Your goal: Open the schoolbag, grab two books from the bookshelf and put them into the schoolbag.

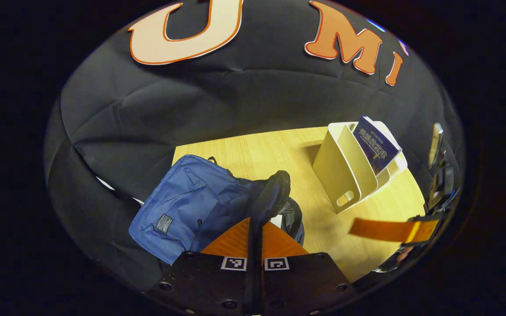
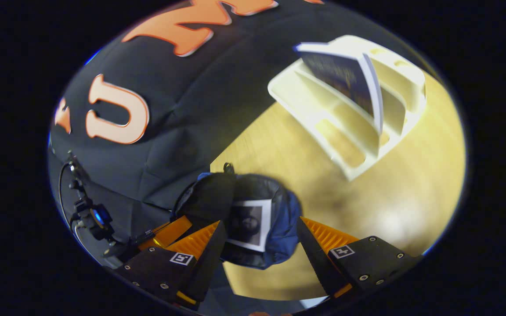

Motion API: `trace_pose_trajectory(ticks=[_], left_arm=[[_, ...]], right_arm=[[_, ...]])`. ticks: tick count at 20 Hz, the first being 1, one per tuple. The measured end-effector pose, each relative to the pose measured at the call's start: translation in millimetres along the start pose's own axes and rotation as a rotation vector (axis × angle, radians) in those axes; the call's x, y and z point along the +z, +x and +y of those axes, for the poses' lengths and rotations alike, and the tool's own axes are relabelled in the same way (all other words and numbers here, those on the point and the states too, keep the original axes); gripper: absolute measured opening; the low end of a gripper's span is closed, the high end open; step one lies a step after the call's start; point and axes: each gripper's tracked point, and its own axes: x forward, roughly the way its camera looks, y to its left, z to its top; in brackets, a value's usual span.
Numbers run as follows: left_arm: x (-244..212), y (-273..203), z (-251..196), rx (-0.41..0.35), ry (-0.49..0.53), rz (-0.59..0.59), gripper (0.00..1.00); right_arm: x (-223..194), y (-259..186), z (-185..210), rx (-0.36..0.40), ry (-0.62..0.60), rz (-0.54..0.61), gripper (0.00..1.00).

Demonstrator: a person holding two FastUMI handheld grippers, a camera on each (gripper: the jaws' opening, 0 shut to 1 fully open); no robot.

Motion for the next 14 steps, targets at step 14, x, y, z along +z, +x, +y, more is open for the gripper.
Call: trace_pose_trajectory(ticks=[14], left_arm=[[-6.9, -2.9, -1.9, 0.013, 0.002, -0.013, 0.05]], right_arm=[[181.3, -78.4, -100.7, -0.397, -0.579, -0.066, 0.97]])
